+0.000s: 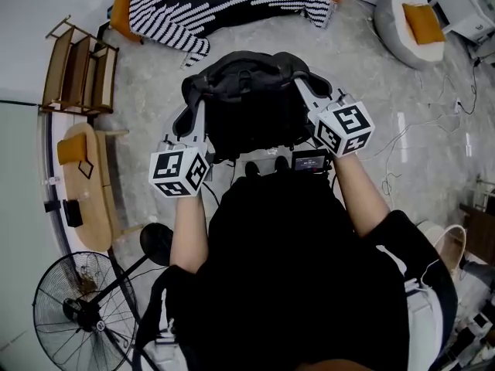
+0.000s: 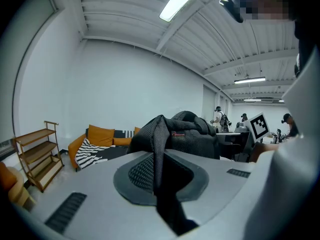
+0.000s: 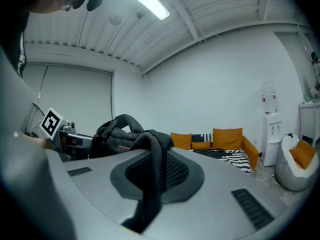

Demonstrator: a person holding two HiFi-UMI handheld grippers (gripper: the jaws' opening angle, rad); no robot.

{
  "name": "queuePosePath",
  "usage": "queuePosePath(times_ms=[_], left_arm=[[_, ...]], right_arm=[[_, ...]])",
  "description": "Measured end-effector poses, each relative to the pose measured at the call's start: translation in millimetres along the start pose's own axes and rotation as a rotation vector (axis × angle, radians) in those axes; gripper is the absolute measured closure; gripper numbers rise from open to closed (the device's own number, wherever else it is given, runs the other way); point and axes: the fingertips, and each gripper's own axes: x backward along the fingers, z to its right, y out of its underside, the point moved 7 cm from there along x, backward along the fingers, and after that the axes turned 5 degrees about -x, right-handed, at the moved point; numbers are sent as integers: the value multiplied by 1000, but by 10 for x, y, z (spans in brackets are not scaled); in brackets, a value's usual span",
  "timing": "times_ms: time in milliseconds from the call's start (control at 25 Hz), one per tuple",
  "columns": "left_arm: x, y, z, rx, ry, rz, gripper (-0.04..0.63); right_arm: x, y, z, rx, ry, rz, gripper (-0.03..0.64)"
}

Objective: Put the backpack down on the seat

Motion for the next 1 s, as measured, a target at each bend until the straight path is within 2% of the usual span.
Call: queuePosePath(times_ms=[200, 520, 1000], left_arm=[[-154, -138, 309, -30, 12, -19, 557], [-270, -342, 380, -42, -3, 24, 557], [-734, -497, 381, -32, 60, 59, 557]], right_arm=[[172, -94, 300, -20, 4, 29, 572], [204, -283, 422, 42, -26, 83, 572], [18, -504, 826, 52, 4, 110, 572]])
